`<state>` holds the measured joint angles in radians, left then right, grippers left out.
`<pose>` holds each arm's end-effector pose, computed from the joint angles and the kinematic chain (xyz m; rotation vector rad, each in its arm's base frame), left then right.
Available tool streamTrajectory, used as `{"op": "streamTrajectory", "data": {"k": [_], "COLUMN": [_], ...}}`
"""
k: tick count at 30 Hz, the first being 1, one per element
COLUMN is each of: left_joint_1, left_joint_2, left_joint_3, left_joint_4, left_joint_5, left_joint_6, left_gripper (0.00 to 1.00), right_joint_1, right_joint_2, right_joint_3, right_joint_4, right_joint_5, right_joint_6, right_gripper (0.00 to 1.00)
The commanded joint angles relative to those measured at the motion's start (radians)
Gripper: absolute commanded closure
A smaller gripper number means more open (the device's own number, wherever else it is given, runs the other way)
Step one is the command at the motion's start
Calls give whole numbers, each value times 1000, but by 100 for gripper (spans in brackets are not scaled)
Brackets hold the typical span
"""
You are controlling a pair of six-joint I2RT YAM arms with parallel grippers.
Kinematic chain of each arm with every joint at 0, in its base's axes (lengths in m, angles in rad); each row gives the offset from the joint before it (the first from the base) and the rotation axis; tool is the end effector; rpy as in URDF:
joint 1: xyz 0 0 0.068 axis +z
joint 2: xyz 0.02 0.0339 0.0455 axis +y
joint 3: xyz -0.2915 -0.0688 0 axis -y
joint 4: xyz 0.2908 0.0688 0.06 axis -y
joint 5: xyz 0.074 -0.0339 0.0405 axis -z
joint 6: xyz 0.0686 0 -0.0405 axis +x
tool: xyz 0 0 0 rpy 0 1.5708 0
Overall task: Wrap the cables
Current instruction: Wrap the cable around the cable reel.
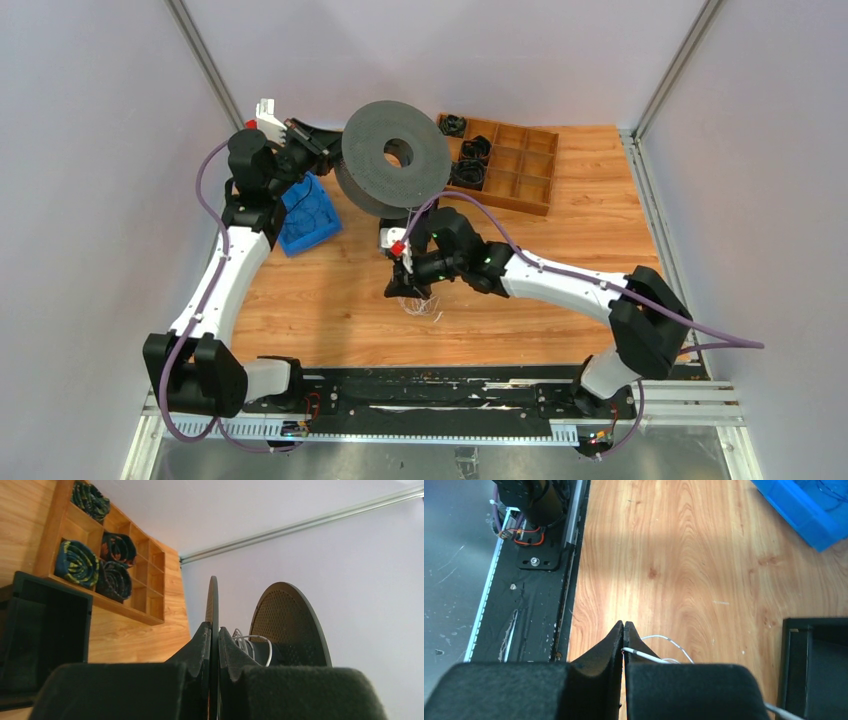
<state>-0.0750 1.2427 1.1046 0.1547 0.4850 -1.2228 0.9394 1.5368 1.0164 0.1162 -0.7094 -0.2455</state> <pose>0.3536 -0.0586 0.4111 -0.5583 1.6435 -1.3660 0.2048 0.3558 0.2627 -1.5162 1.3806 1.1407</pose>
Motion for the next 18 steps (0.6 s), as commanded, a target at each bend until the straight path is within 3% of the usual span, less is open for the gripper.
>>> {"op": "streamTrajectory", "data": {"k": [1,12,18], "left_joint_1": [6,-16,-31], "left_joint_2": [-12,-48,-58], "left_joint_3": [69,118,165], "left_joint_4": [-3,-150,-249], "left_joint_5": [-54,-158,-208], "left_joint_6": [42,305,423], "left_gripper": [100,100,100], "right_joint_1": [72,134,129], "right_joint_2": [48,72,-13], "right_joint_3": [136,420,473], "right_joint_4": [-207,-531,-636], "right_joint_5": [17,80,214], "right_joint_6": [-57,-113,-190], "right_gripper": [99,99,99]}}
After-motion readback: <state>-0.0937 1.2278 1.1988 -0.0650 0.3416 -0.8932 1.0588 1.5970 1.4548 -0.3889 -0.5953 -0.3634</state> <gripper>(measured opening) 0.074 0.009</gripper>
